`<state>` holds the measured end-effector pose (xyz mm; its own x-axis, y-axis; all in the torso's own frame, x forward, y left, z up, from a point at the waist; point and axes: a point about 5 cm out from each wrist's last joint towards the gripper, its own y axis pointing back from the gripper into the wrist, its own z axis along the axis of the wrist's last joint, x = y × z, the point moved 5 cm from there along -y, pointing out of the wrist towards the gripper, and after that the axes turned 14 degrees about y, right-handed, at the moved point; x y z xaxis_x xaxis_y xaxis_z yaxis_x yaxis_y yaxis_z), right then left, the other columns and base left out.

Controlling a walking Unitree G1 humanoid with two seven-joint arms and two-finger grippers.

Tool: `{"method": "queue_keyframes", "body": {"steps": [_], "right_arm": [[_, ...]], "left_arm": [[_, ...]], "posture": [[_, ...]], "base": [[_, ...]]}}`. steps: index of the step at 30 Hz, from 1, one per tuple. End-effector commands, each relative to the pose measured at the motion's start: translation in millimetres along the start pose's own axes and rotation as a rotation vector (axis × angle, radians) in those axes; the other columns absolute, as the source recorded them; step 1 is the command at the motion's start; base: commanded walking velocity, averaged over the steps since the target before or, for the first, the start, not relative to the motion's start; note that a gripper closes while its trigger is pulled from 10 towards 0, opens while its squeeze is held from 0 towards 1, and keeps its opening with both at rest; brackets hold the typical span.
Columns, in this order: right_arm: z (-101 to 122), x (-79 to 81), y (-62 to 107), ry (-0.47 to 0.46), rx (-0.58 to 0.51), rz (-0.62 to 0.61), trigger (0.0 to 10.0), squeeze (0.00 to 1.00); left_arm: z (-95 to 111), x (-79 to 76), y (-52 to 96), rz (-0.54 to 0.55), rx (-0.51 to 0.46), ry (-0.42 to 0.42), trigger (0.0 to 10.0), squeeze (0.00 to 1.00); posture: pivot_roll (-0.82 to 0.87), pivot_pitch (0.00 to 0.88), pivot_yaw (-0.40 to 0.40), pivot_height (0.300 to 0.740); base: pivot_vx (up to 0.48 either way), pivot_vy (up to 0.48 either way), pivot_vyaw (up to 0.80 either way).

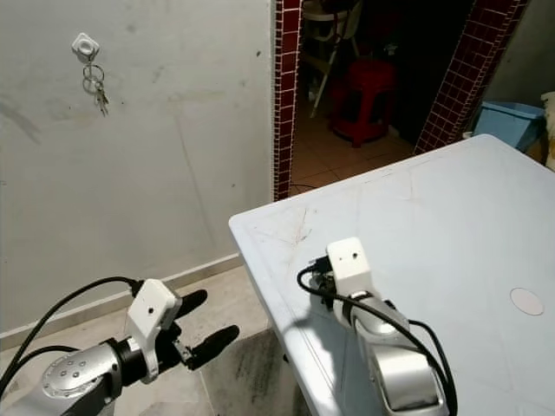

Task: Hang keys on a hook

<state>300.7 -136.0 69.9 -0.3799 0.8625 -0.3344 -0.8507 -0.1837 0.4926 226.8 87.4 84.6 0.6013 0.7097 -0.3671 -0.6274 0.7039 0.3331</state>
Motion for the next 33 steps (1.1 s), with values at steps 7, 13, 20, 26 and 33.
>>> {"method": "queue_keyframes", "body": {"steps": [7,13,20,26,33], "right_arm": [[8.4,-6.7,0.8,0.031,-0.013,-0.031,10.0,1.0],[6.3,-11.2,1.7,0.039,-0.002,-0.054,10.0,0.75],[-7.1,-4.1,2.7,0.033,0.053,-0.02,10.0,0.0],[-11.3,1.8,-0.4,-0.035,0.059,0.007,0.0,0.0],[-12.1,-1.8,-9.7,-0.102,0.065,0.009,0.0,0.0]], "left_arm": [[2.9,1.2,-7.7,0.005,-0.015,-0.03,10.0,0.0],[0.9,0.0,-10.5,0.005,-0.018,-0.036,10.0,0.0],[0.0,-0.6,-11.4,0.001,-0.017,-0.045,10.0,0.0],[-0.4,-1.1,-12.1,0.001,-0.02,-0.048,10.0,0.0],[-1.5,-1.7,-12.1,-0.001,-0.018,-0.051,10.0,0.0]], "posture": [[0.05,0.0,-0.01,0.74],[0.05,0.0,-0.013,0.74],[0.05,0.0,-0.014,0.74],[0.05,0.0,-0.013,0.74],[0.05,0.0,-0.012,0.74]], "base": [[0.0,0.0,0.0],[0.0,0.0,0.0],[0.0,0.0,0.0],[0.0,0.0,0.0],[0.0,0.0,0.0]]}}
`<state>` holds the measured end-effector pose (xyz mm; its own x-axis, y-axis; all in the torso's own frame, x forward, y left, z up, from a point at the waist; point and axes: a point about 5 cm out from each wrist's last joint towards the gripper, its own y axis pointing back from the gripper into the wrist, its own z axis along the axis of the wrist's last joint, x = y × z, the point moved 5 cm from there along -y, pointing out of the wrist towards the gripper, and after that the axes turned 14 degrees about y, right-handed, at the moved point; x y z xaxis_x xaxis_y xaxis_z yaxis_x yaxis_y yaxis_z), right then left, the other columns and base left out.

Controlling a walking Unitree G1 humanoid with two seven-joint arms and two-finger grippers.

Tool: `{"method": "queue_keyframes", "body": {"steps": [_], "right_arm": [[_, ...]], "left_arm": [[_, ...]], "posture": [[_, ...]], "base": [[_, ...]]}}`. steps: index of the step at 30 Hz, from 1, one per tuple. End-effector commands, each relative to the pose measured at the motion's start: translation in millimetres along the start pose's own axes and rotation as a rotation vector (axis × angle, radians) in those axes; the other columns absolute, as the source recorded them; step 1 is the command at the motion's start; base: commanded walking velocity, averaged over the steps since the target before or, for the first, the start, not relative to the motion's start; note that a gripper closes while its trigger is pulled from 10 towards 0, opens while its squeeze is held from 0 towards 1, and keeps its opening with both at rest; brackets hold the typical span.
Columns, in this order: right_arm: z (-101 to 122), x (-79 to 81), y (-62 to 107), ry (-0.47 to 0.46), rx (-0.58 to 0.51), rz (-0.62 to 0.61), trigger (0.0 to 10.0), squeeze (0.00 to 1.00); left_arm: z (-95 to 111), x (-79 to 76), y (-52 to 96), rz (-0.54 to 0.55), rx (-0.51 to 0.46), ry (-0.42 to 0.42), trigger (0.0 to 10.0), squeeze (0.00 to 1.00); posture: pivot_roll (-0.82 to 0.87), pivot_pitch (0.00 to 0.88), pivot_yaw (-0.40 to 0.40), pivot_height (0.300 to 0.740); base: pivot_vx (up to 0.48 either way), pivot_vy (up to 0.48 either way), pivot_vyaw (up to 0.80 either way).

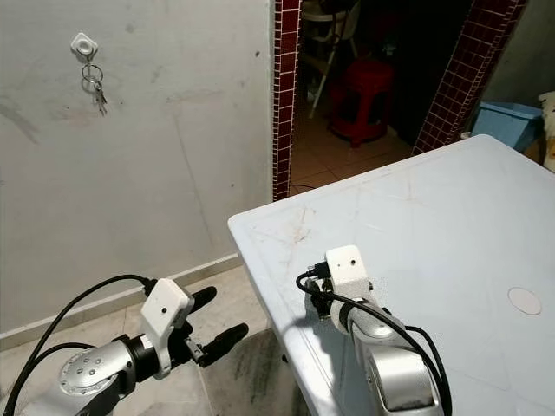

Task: Hang keys on a hook

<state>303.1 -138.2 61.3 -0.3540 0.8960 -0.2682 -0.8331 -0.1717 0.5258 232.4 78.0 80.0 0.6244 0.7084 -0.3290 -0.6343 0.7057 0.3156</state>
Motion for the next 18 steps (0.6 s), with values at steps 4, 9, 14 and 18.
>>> {"method": "queue_keyframes", "body": {"steps": [4,9,14,18], "right_arm": [[-4.7,-5.3,-7.5,-0.056,0.039,0.003,0.0,0.0],[-9.4,-1.1,-8.2,-0.104,0.067,0.032,0.0,0.0],[-12.5,0.4,-8.3,-0.098,0.079,0.034,0.0,0.0],[-12.7,-0.1,-7.9,-0.103,0.082,0.034,0.0,0.0]], "left_arm": [[-1.0,-0.2,-0.3,0.001,0.003,-0.008,10.0,0.0],[-2.2,-0.6,-0.6,0.0,0.007,-0.009,10.0,0.0],[-2.8,-0.6,-0.2,0.0,0.009,-0.011,10.0,0.0],[-2.4,-0.3,-0.3,0.0,0.01,-0.013,10.0,0.0]], "posture": [[0.05,0.0,-0.013,0.74],[0.05,0.0,-0.014,0.74],[0.05,0.0,-0.013,0.74],[0.05,0.0,-0.012,0.74]], "base": [[0.0,0.0,0.0],[0.0,0.0,0.0],[0.0,0.0,0.0],[0.0,0.0,0.0]]}}
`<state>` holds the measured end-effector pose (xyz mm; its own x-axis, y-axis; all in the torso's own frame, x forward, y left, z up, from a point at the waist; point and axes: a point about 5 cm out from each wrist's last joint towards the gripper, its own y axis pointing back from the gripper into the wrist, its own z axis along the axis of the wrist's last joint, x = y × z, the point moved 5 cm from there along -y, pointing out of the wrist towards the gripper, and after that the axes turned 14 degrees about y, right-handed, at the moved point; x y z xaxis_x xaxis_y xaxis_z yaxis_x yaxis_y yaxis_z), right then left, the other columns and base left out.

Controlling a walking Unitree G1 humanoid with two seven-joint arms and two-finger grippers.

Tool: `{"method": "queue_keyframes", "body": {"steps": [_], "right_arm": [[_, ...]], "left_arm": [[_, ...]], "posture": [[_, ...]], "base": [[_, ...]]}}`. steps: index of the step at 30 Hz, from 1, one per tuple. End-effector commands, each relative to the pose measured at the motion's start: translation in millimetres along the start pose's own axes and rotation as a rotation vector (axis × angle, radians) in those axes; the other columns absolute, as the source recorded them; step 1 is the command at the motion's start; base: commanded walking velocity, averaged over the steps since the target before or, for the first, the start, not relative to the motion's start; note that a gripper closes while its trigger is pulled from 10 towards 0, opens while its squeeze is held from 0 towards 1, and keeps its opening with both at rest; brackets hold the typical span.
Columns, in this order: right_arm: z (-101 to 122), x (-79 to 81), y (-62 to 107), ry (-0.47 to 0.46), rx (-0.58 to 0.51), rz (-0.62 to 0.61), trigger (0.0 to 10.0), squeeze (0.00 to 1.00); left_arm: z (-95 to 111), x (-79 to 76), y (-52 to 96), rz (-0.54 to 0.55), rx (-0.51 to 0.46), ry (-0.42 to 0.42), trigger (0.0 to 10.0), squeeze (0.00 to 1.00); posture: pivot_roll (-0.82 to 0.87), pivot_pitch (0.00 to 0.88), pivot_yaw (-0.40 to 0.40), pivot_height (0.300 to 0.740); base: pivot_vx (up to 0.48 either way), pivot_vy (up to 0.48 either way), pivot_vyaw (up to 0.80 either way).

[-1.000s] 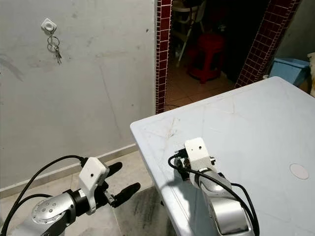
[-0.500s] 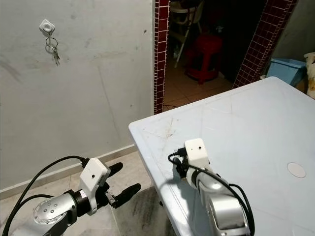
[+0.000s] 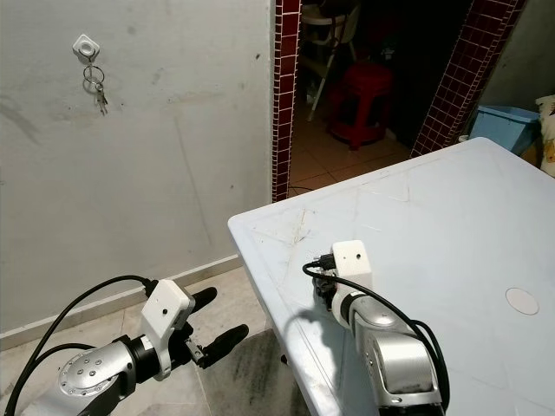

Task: Hang keys on a hook

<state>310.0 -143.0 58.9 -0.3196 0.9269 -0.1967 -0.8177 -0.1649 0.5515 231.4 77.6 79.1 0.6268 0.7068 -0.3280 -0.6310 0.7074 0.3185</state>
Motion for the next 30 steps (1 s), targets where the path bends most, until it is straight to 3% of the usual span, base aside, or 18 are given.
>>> {"method": "queue_keyframes", "body": {"steps": [1,14,20,22,30], "right_arm": [[-12.1,5.0,-2.1,-0.017,0.053,0.027,0.0,0.0],[3.8,-0.9,-3.7,0.019,-0.006,0.022,0.0,0.0],[68.3,0.4,5.1,-0.028,-0.309,0.054,0.0,0.0],[80.0,-0.4,7.9,0.001,-0.362,0.046,0.0,0.0],[90.4,-2.5,14.6,0.009,-0.437,0.023,0.0,0.0]], "left_arm": [[-1.1,0.3,-0.3,0.002,0.005,-0.011,10.0,0.0],[0.2,3.2,-0.9,0.019,-0.005,-0.013,10.0,0.0],[0.9,4.6,-1.1,0.03,-0.012,-0.015,10.0,0.0],[0.9,4.9,-1.2,0.032,-0.012,-0.017,10.0,0.0],[1.3,5.9,0.0,0.044,-0.018,-0.019,10.0,0.0]], "posture": [[0.05,0.0,-0.012,0.74],[0.05,0.0,-0.013,0.74],[0.05,0.0,-0.012,0.74],[0.05,0.0,-0.011,0.74],[0.06,0.005,-0.008,0.74]], "base": [[0.0,0.0,0.0],[0.0,0.0,0.0],[0.0,0.0,0.0],[0.0,0.0,0.0],[0.0,0.0,0.0]]}}
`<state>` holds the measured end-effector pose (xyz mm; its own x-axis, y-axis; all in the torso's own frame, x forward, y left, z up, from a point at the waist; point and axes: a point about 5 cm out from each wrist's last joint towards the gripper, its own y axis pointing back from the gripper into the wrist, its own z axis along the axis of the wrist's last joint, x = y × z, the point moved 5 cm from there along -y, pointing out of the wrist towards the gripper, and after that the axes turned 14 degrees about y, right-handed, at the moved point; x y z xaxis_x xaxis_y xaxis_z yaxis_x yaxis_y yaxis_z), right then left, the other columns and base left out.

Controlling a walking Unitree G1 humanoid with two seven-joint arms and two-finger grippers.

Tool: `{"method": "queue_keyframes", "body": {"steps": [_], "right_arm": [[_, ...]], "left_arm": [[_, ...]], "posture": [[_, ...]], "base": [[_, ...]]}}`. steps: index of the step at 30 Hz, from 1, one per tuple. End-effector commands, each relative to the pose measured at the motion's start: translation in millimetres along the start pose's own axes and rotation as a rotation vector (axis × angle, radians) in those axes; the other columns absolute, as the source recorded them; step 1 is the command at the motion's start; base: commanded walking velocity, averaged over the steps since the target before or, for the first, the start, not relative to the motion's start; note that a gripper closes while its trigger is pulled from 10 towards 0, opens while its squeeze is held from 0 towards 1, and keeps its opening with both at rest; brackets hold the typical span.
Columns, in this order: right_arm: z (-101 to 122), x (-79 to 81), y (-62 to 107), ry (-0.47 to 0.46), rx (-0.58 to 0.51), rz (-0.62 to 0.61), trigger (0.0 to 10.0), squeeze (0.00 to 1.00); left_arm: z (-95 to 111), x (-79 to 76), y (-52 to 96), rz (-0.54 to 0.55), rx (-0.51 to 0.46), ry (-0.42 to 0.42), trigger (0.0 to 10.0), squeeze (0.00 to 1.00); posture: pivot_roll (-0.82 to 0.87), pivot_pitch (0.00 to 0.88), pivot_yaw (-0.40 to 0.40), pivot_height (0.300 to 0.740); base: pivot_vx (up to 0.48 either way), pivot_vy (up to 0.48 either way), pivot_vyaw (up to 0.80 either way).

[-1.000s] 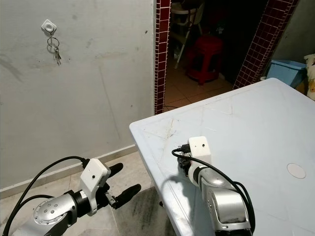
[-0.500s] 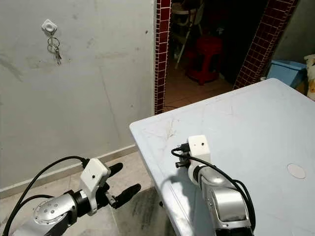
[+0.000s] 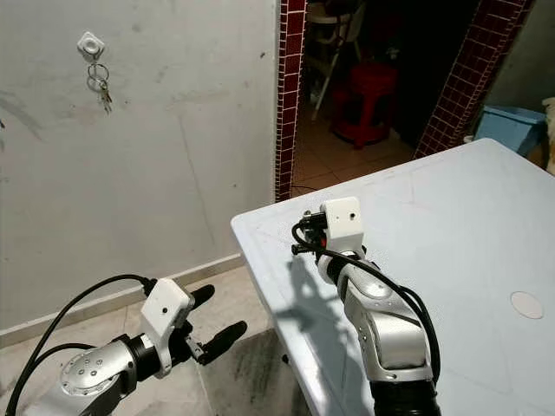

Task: Hang keys on a hook

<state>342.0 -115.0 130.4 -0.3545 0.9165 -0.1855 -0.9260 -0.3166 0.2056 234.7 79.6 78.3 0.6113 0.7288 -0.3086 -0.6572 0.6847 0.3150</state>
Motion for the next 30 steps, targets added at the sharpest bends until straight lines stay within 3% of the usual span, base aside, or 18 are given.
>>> {"method": "queue_keyframes", "body": {"steps": [1,2,3,4,5,8,13,15,19,21,23,25,26,28,29,30], "right_arm": [[12.0,-0.3,2.9,0.061,-0.059,0.012,0.0,0.0],[0.9,11.8,1.7,0.214,-0.005,0.091,4.7,0.0],[0.9,11.8,1.7,0.214,-0.005,0.091,4.7,0.0],[-7.2,16.4,1.5,0.283,0.033,0.128,4.7,0.0],[-20.5,9.8,0.8,0.332,0.103,0.111,10.0,0.0],[-21.7,3.0,0.4,0.244,0.118,0.089,10.0,0.0],[-25.5,-3.1,1.8,0.276,0.133,0.068,10.0,0.0],[-30.3,2.9,4.5,0.364,0.148,0.13,10.0,0.0],[-40.0,5.3,7.9,0.425,0.222,0.198,10.0,0.0],[-41.4,1.1,9.2,0.559,0.255,0.219,10.0,0.0],[-36.0,-7.4,6.5,0.569,0.252,0.173,10.0,0.0],[-43.5,1.8,10.9,0.548,0.276,0.26,10.0,0.0],[-47.5,5.0,13.6,0.587,0.281,0.292,10.0,0.0],[-46.9,1.5,12.7,0.608,0.273,0.266,10.0,0.0],[-44.4,-5.3,10.4,0.55,0.269,0.206,10.0,0.0],[-45.8,-4.5,11.7,0.536,0.276,0.216,10.0,0.79]], "left_arm": [[0.3,2.4,1.2,0.013,-0.003,-0.009,10.0,0.0],[0.1,2.7,1.5,0.013,-0.002,-0.011,10.0,0.0],[0.1,2.7,1.5,0.013,-0.002,-0.011,10.0,0.0],[0.0,2.7,1.5,0.013,-0.001,-0.012,10.0,0.0],[-0.3,2.8,1.7,0.013,0.002,-0.014,10.0,0.0],[-0.7,2.6,2.6,0.012,0.005,-0.017,10.0,0.0],[-1.7,2.6,3.5,0.012,0.009,-0.018,10.0,0.0],[-2.5,2.4,4.0,0.011,0.013,-0.018,10.0,0.0],[-2.8,2.2,5.0,0.01,0.016,-0.019,10.0,0.0],[-3.3,2.1,5.8,0.01,0.02,-0.019,10.0,0.0],[-4.0,2.0,6.4,0.008,0.024,-0.02,10.0,0.0],[-4.5,2.1,6.4,0.005,0.028,-0.02,10.0,0.0],[-4.7,1.9,6.5,0.005,0.028,-0.021,10.0,0.0],[-4.9,1.7,6.7,0.005,0.029,-0.021,10.0,0.0],[-5.0,1.6,7.0,0.005,0.03,-0.021,10.0,0.0],[-5.2,1.7,7.2,0.006,0.03,-0.021,10.0,0.0]], "posture": [[0.06,0.006,-0.007,0.74],[0.06,0.006,-0.005,0.74],[0.06,0.006,-0.005,0.74],[0.06,0.006,-0.005,0.74],[0.06,0.007,-0.002,0.74],[0.06,0.01,0.002,0.74],[0.07,0.014,0.003,0.74],[0.07,0.015,0.003,0.74],[0.07,0.021,0.007,0.74],[0.06,0.023,0.011,0.74],[0.07,0.025,0.011,0.74],[0.07,0.025,0.011,0.74],[0.07,0.026,0.011,0.74],[0.07,0.028,0.01,0.74],[0.07,0.028,0.01,0.74],[0.07,0.03,0.012,0.74]], "base": [[0.0,0.0,0.0],[0.0,0.0,0.0],[0.0,0.0,0.0],[0.0,0.0,0.0],[0.0,0.0,0.0],[0.0,0.0,0.0],[0.0,0.0,0.0],[0.0,0.0,0.0],[0.0,0.0,0.0],[0.0,0.0,0.0],[0.0,0.0,0.0],[0.0,0.0,0.0],[0.0,0.0,0.0],[0.0,0.0,0.0],[0.0,0.0,0.0],[0.0,0.0,0.0]]}}
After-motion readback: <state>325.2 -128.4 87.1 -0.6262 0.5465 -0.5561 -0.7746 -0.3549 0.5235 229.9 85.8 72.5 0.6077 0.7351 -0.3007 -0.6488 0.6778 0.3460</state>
